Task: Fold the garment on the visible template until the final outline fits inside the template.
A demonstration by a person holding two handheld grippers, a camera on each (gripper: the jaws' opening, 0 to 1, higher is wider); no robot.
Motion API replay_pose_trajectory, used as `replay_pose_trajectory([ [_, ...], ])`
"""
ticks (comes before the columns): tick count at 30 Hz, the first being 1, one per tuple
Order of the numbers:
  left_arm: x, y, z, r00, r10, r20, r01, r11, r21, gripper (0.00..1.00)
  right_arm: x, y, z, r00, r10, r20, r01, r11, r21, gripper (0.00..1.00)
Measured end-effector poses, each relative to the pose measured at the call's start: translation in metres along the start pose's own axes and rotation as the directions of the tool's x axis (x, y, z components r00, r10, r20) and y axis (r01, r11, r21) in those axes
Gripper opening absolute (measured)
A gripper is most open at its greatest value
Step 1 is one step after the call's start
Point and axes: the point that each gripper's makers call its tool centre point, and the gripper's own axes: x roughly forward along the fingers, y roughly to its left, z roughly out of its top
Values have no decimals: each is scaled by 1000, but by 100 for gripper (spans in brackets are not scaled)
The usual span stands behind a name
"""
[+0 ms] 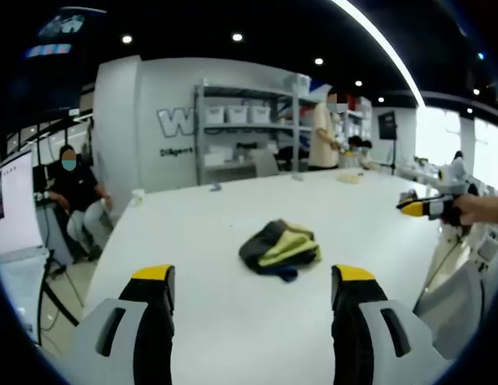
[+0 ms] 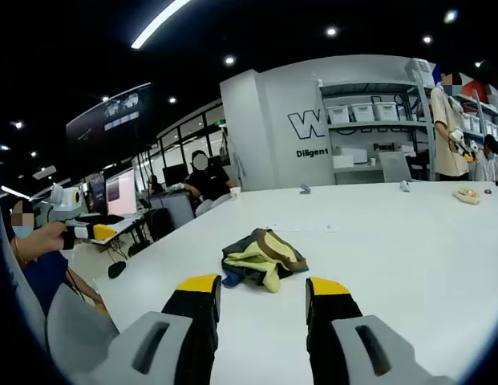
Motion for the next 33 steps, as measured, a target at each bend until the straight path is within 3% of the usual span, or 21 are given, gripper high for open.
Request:
replay_pose_trajectory([
  [15,5,-4,2,1000,-7,6,7,1000,-9,76,-1,-3,2,1000,4,2,-4,1000,14,39],
  [28,22,3,3,1000,-15,0,15,1000,-12,75,14,-8,-1,1000,6,-14,-6,1000,15,38],
  [33,31,-6,2,999,-42,-23,42,999,8,74,21,-5,-5,999,24,-40,-24,1000,2,38],
])
